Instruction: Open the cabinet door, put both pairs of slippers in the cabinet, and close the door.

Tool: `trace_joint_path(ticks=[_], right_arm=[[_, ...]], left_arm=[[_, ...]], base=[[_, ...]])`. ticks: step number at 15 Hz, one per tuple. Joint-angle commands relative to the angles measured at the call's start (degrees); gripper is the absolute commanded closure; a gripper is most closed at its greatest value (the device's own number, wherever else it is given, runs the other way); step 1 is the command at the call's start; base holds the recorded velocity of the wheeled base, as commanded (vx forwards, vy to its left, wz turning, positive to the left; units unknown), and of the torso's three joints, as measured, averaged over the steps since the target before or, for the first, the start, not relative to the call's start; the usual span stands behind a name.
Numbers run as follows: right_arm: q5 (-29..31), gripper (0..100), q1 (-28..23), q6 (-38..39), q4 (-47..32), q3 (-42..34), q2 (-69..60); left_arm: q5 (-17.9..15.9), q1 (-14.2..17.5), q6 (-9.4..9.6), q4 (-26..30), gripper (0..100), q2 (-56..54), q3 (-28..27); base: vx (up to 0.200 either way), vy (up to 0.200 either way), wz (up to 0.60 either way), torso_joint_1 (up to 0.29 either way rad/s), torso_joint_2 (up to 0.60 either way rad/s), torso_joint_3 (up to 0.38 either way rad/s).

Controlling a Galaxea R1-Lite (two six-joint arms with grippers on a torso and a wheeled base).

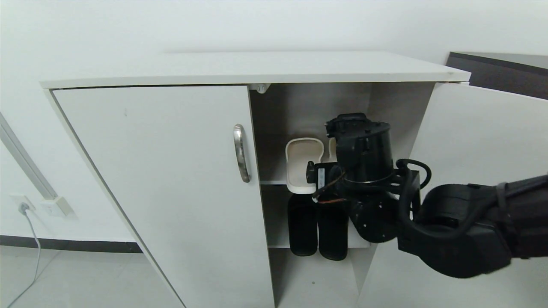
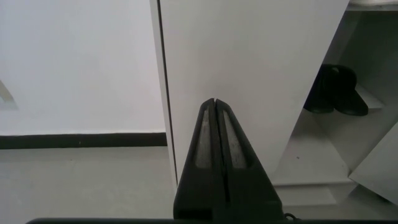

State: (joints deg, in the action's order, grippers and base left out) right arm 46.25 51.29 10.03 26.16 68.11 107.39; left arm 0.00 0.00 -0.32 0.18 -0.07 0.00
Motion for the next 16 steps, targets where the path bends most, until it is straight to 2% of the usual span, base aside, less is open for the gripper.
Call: trace_joint_path(ticks=[1,3,4,16], right_arm=[[-0.11,0,2.94,-0.19,3.46,-7.02,-6.14],[-0.11,0,3.82,-0.19,5.22,-9.75,-6.58],[-0.2,100,3.91,-0.28,5.22,-9.84,-6.58],[-0.37,100,4.7,0.16,5.39,-11.07,-5.52]], left_arm=[[0.0,0.0,-0.03,-0.01,100,0.07,0.0],[0.0,0.0,-0.03,-0.01,100,0.07,0.0],[0.0,0.0,-0.03,-0.01,100,0.07,0.0],[0.0,0.0,-0.03,-0.01,100,0.07,0.0]], base=[[0.0,0.0,0.0,0.0,0.0,0.0],[0.0,0.0,0.0,0.0,0.0,0.0],[0.0,0.0,0.0,0.0,0.0,0.0],[0.0,0.0,0.0,0.0,0.0,0.0]])
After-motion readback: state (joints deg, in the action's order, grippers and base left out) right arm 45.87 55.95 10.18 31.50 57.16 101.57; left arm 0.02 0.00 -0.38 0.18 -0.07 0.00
